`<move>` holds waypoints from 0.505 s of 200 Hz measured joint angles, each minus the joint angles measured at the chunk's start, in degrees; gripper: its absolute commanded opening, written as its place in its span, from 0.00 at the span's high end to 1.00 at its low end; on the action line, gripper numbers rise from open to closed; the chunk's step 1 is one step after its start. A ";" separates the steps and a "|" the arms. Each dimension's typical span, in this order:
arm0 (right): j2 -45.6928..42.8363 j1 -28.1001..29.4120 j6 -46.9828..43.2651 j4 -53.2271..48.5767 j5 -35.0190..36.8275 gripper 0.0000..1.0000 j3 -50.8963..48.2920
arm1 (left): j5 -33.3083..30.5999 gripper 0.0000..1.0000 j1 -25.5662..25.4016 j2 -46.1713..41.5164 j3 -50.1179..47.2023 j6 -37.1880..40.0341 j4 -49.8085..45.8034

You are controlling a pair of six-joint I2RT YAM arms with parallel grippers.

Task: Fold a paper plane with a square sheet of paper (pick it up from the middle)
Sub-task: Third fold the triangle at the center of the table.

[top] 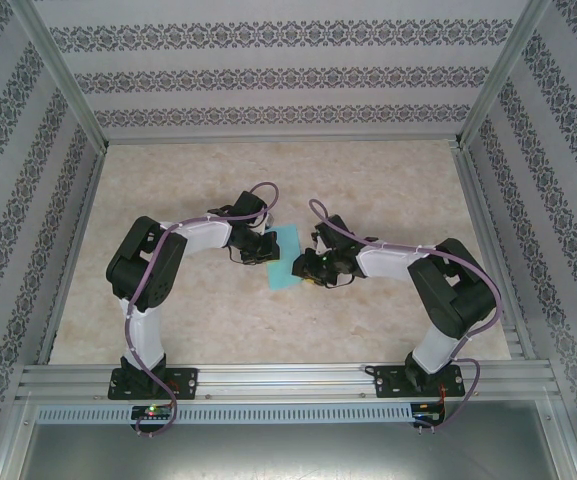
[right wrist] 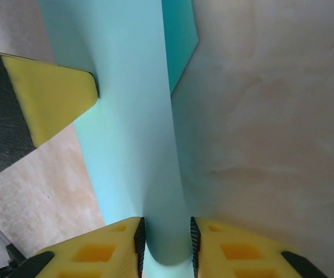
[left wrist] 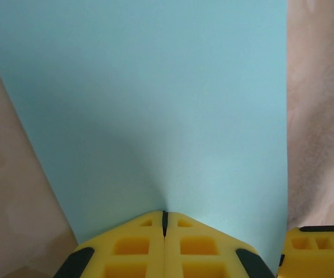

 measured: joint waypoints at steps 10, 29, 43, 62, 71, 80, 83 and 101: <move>-0.24 0.00 0.66 0.46 0.00 0.74 -0.74 | 0.02 0.94 0.00 0.00 -0.07 0.00 0.09; -1.07 -0.02 1.84 0.79 0.02 0.73 -1.79 | 0.02 0.94 0.00 0.00 -0.09 0.00 0.13; -1.53 -0.02 2.40 1.38 0.00 0.72 -2.12 | 0.02 0.94 0.00 0.00 -0.09 0.00 0.15; -1.97 -0.02 3.19 2.93 -0.04 0.71 -2.58 | 0.04 0.94 0.00 0.00 -0.09 0.00 0.15; -2.05 -0.02 3.43 3.63 -0.04 0.70 -2.86 | 0.02 0.95 0.00 0.00 -0.09 0.00 0.15; -2.25 -0.02 3.63 4.22 -0.07 0.68 -3.21 | 0.04 0.94 0.00 0.00 -0.09 0.00 0.15; -2.40 -0.02 3.72 4.39 -0.07 0.68 -3.41 | 0.02 0.94 0.00 0.00 -0.09 0.00 0.15; -3.37 -0.07 3.98 5.14 -0.04 0.66 -4.48 | 0.02 0.94 0.00 0.00 -0.09 0.00 0.15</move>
